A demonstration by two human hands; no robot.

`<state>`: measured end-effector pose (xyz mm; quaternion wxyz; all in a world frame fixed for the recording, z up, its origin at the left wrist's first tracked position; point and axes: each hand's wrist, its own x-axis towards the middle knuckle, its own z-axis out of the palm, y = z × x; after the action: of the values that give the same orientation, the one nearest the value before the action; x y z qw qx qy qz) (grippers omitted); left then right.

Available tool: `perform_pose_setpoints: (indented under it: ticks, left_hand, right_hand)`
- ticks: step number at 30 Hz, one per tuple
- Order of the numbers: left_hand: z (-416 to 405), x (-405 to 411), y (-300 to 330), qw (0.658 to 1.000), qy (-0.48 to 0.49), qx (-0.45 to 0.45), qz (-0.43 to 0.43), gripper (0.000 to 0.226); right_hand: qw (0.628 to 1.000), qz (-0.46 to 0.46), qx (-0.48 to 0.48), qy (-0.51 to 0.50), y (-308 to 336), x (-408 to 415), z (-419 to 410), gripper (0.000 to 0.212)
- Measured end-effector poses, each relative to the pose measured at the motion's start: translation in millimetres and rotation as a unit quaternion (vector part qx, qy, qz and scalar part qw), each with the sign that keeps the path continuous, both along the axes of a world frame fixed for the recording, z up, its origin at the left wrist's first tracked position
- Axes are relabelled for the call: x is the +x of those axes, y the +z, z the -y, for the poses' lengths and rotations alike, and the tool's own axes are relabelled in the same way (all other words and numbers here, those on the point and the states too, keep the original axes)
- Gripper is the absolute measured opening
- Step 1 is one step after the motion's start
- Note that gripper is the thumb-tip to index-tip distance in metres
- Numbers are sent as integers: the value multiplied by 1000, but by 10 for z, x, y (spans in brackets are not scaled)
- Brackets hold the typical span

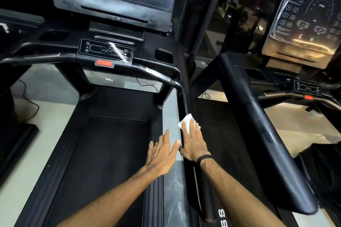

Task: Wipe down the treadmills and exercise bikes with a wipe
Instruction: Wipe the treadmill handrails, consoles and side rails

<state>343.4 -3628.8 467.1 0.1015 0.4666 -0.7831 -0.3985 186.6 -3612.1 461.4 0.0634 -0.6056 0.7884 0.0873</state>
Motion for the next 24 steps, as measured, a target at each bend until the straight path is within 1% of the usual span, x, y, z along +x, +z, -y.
perform_pose_setpoints:
  ticks: [5,9,12,14,17,19,22,23,24]
  left_hand:
    - [213,-182,54,1000,9,0,-4,70]
    - [385,-275,41,1000,2,-7,1,69]
    - [563,-338,-5,1000,-5,-10,-10,68]
    - [713,-378,-28,1000,-17,-13,-10,67]
    - [1003,-433,30,999,-34,-29,-13,65]
    - [1266,-445,118,998,-38,-40,-25,62]
    - [1622,-423,262,996,-49,-58,-38,58]
    - [1712,-408,323,996,-56,-63,-40,57]
    - [1838,-390,378,995,-59,-67,-42,55]
  right_hand:
    - [1000,10,-10,11,16,-134,311,93]
    - [999,-16,-23,20,18,-223,550,83]
    - [999,-19,-7,25,23,-315,768,82]
    - [1000,-13,-10,21,-4,-367,922,82]
    - [999,18,-48,4,-6,-413,1095,76]
    - [996,45,-75,-3,30,-424,1229,70]
    - [991,91,-89,-33,153,-413,1446,61]
    - [989,104,-84,-55,217,-390,1528,54]
    - [988,111,-86,-71,295,-364,1648,41]
